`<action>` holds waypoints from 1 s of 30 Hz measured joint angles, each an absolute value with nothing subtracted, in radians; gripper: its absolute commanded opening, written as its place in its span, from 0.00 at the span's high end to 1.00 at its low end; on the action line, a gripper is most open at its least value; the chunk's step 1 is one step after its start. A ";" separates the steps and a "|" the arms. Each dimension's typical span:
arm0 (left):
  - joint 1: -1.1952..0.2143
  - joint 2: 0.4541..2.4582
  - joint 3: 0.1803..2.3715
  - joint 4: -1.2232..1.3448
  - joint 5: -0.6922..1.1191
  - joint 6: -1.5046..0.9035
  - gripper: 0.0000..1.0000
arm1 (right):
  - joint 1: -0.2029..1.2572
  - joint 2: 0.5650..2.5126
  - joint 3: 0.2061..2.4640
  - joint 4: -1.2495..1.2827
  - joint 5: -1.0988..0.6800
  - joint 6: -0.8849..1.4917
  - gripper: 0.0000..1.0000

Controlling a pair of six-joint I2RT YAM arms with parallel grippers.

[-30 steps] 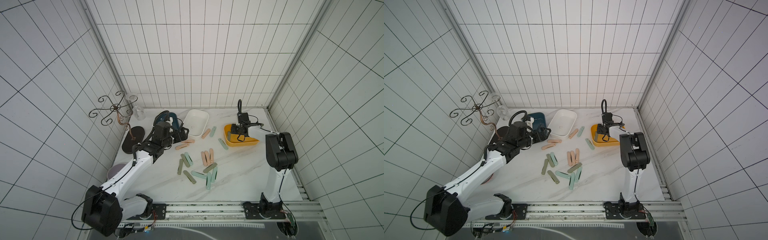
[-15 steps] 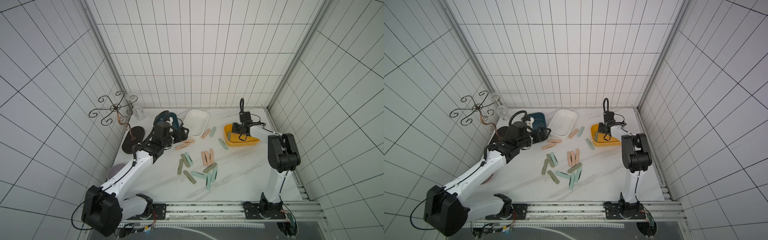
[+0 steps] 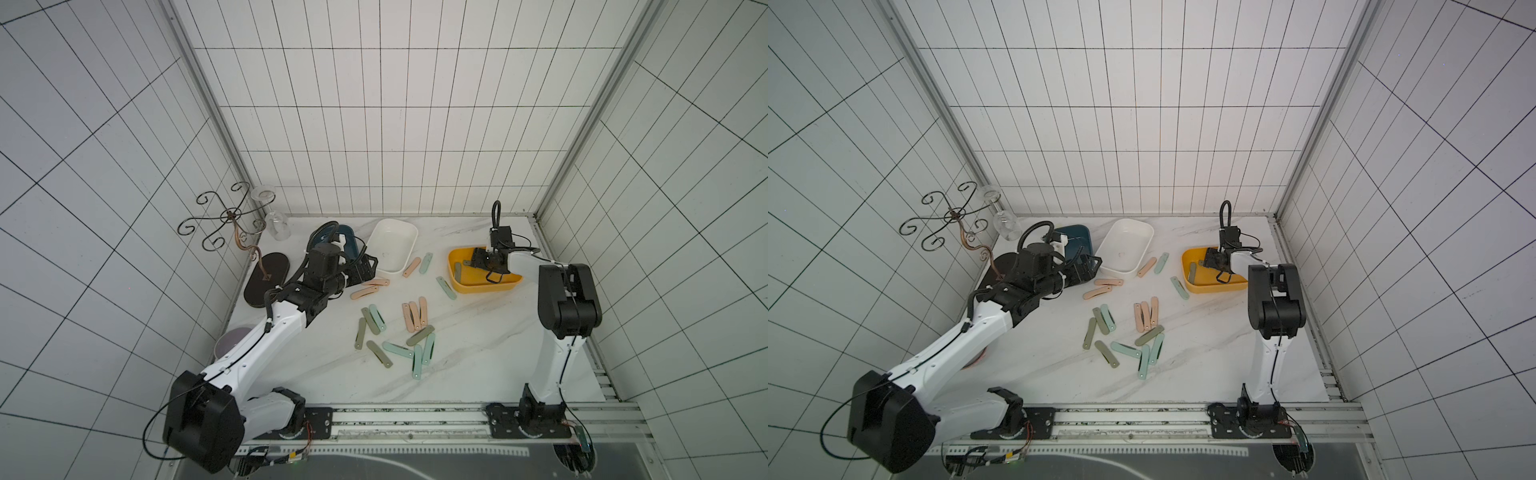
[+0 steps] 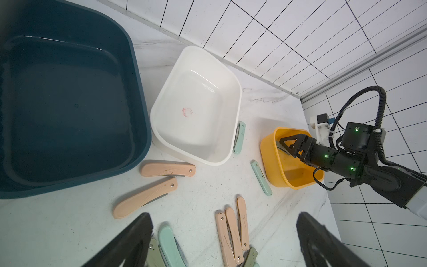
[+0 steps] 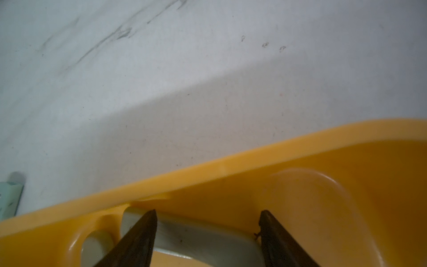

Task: Place the fruit knives into the storage box by color
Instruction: Place the fruit knife in the storage box.

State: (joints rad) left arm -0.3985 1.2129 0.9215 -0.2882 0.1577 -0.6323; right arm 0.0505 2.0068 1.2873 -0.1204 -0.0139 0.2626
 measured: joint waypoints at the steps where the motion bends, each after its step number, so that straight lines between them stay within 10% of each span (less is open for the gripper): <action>1: -0.398 1.213 0.921 -0.288 0.157 -0.632 0.03 | 0.050 2.007 1.287 -0.120 -0.022 0.267 0.28; 30: -0.418 1.213 0.921 -0.281 0.153 -0.636 0.03 | 0.051 1.983 1.273 -0.120 -0.164 0.332 0.33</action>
State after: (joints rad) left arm -0.4179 1.2133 0.9215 -0.2806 0.1528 -0.6361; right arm 0.0513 1.9827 1.2728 -0.1204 -0.1642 0.3321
